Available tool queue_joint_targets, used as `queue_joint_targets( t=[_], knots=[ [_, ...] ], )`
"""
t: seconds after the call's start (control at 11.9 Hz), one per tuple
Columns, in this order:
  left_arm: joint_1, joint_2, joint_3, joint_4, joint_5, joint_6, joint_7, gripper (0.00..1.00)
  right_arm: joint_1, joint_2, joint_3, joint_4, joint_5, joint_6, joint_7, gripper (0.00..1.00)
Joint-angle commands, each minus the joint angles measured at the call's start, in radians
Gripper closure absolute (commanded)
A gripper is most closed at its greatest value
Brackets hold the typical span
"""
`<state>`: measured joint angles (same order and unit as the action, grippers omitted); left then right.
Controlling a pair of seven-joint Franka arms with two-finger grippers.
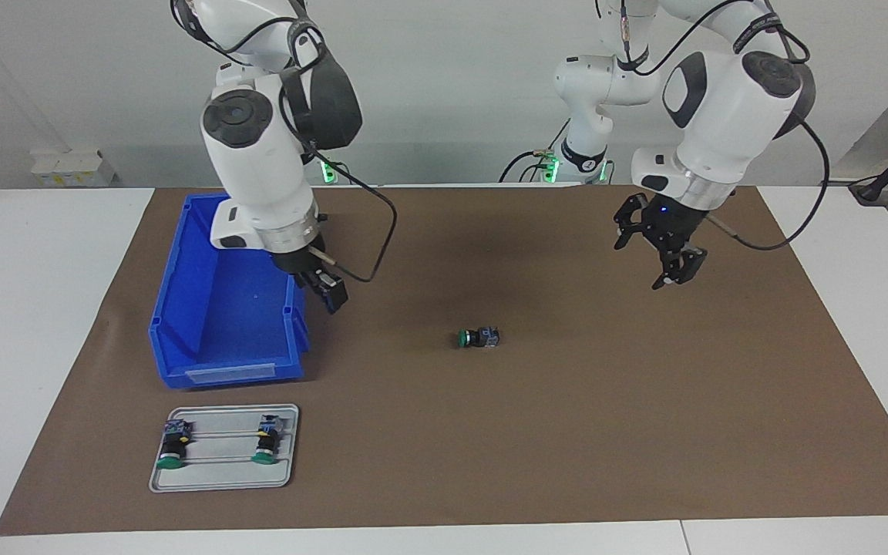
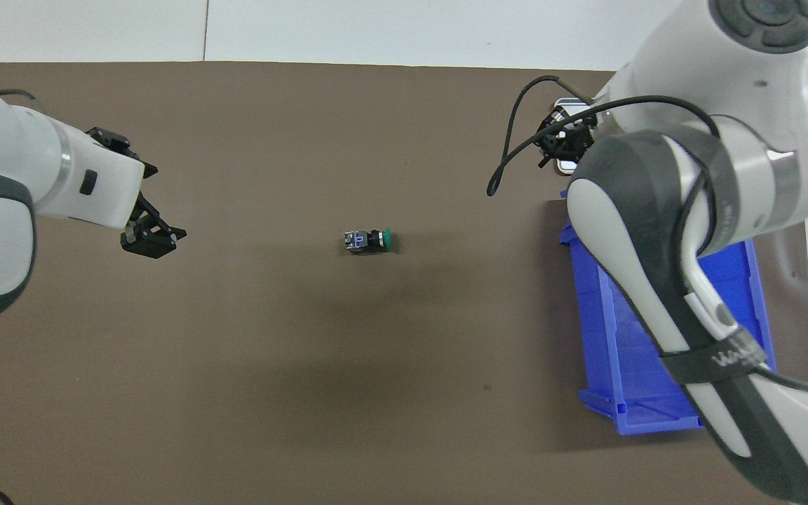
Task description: Place and press button with both arms
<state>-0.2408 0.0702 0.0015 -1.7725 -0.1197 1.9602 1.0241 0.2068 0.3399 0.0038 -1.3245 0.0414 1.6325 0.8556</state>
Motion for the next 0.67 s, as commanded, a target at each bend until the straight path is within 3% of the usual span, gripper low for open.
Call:
queue_joint_targets(
  t=[0.0, 0.17, 0.34, 0.59],
  knots=[
    [-0.115, -0.004, 0.018, -0.119, -0.012, 0.158, 0.015, 0.00, -0.099, -0.079, 0.018, -0.035, 0.038, -0.080, -0.288, 0.22],
    [-0.173, 0.025, 0.018, -0.159, -0.012, 0.287, -0.039, 0.00, -0.142, -0.116, 0.016, -0.051, 0.038, -0.123, -0.424, 0.22],
    [-0.211, 0.060, 0.018, -0.154, -0.012, 0.313, -0.088, 0.00, -0.170, -0.191, 0.016, -0.132, 0.038, -0.126, -0.530, 0.22],
    [-0.267, 0.198, 0.020, -0.073, -0.011, 0.350, -0.183, 0.01, -0.205, -0.266, 0.016, -0.241, 0.040, -0.108, -0.658, 0.23]
  ],
)
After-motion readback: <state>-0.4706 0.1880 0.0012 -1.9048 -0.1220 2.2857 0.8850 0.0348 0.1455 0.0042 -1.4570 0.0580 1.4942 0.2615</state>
